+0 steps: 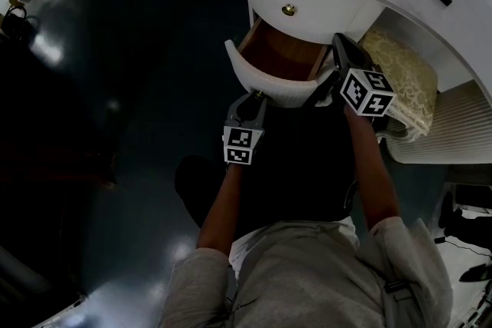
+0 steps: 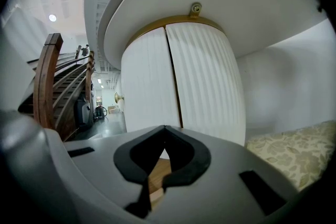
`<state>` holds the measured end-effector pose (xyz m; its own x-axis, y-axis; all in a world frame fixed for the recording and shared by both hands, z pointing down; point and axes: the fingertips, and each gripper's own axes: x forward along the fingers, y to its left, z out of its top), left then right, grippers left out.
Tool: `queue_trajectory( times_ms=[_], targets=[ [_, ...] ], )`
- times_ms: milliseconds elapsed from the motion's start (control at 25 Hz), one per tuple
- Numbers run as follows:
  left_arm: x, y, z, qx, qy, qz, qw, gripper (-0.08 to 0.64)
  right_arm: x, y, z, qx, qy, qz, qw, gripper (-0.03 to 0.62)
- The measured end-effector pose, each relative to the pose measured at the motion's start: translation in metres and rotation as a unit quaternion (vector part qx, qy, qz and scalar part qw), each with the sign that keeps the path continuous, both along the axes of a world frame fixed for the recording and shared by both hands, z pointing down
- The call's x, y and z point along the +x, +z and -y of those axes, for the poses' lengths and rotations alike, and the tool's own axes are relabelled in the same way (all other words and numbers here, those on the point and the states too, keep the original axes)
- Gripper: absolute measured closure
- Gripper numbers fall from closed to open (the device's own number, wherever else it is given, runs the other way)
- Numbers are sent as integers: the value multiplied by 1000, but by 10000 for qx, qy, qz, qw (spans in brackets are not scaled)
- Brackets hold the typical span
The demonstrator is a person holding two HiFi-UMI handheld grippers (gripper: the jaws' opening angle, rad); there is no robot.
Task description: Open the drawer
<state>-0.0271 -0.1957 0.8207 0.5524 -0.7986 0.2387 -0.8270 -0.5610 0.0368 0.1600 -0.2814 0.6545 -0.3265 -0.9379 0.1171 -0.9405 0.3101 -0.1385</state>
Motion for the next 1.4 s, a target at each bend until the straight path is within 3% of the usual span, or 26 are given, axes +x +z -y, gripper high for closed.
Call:
queue_trajectory(
  times_ms=[200,880,1400],
  targets=[
    [-5,0,-7,-1,-10,8,10000,454,1,-1,0,63,-19,190,9998,577],
    [-23,1,-34,-41,-91,23,9999,454,-1,0,-1,201,117,117,9997,577],
    [-34,5,-54,-177,-238,32,9996,454,3,2,1,52,187,37,9998,577]
  ],
)
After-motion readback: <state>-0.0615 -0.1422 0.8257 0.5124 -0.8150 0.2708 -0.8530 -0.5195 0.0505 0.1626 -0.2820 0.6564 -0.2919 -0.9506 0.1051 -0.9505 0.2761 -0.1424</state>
